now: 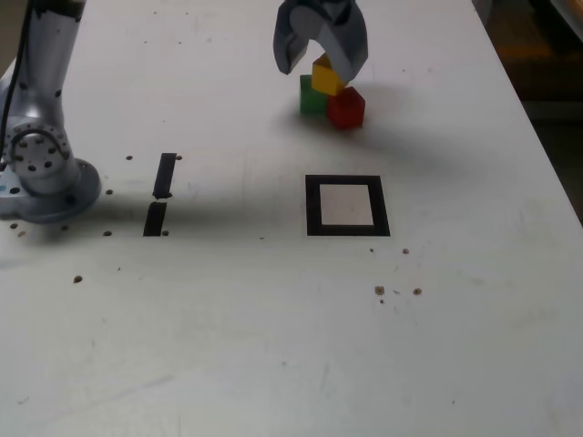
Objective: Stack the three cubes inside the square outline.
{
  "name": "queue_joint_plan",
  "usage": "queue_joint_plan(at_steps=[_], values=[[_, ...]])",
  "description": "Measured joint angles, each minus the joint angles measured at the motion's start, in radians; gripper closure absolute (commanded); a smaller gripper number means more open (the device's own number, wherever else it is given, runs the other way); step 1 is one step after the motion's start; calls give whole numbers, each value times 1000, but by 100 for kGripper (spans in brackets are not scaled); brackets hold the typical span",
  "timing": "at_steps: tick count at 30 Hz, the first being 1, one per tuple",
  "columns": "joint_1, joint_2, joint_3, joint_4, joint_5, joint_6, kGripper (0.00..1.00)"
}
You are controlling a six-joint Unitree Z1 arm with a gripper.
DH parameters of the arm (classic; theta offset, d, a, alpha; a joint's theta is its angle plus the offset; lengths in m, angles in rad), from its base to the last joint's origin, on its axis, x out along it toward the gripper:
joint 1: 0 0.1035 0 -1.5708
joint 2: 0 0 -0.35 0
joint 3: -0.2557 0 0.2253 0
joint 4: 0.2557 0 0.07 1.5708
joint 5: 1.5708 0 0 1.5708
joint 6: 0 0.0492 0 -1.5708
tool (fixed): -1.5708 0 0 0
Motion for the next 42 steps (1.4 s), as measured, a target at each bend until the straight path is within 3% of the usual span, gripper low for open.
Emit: queue_joint_plan(at_steps=[6,17,22,26,32,35,38,42], values=[[0,18,1,-32,-12,7,52],[2,6,-11,-14,-47,-1,63],[2,-79,-6,34,-51,-41,65],[-2,-195,105,54,-54,-138,65],[-51,-343,321,-87,-122,-344,65],[-80,-318,430,-177,-157,-457,65],[-100,-296,537,-219,-160,-561,65],[-108,-293,568,-224,-121,-609,65]])
